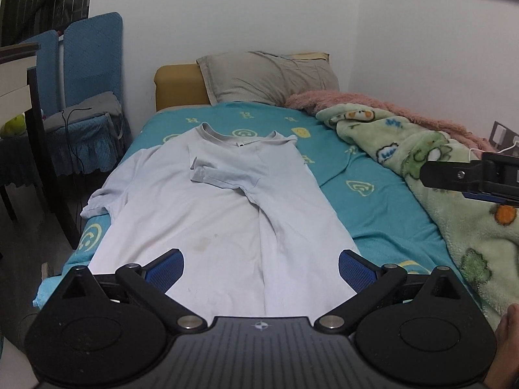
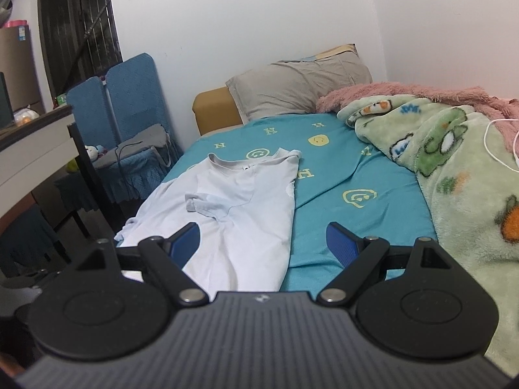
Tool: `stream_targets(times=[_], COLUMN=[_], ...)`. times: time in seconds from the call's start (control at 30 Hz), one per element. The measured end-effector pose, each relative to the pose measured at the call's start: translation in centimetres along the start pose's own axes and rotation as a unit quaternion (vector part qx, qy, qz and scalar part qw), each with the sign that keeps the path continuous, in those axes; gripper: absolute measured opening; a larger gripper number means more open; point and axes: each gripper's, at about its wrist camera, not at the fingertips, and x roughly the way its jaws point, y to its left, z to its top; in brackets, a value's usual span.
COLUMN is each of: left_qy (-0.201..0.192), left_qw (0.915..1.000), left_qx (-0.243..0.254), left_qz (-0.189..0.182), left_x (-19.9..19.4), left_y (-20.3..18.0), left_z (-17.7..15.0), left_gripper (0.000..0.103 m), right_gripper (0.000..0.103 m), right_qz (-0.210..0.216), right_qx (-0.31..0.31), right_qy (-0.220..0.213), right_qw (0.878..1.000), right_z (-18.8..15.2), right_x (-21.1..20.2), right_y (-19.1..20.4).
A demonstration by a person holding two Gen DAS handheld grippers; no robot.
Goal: Fold clothes
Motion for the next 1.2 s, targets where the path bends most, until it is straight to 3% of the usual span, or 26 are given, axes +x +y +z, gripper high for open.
stream_targets(times=[0.53,0.83,1.03,1.2], left_qy=[0.009,0.007,0.02,0.019], left_qw=[0.9994,0.9988,0.9971,0.992], left_qx=[-0.015,-0.019,-0.053,-0.099], left_qz=[0.031,0.044,0.051,0.076], left_x=[-0.9,-2.5,-3.0,-3.2], left_y=[1.7,3.2,6.6,11.4], left_z=[-0.2,1.1,1.5,1.4], left_gripper=[0.103,0.103,0.103,0.103], right_gripper=[0.086,0.086,0.086,0.083], right_qz=[-0.038,-0.017,0.025,0.094], right_qx=[-0.032,-0.039,-0.114,-0.203], right_qy=[0.011,0.033,0.062,0.105], right_qw=[0.999,0.999,0.991,0.969], right_z=[-1.0,-1.1,1.8,3.7], right_x=[1.0,1.4,6.1,14.5], right_y=[1.5,1.7,5.2,12.9])
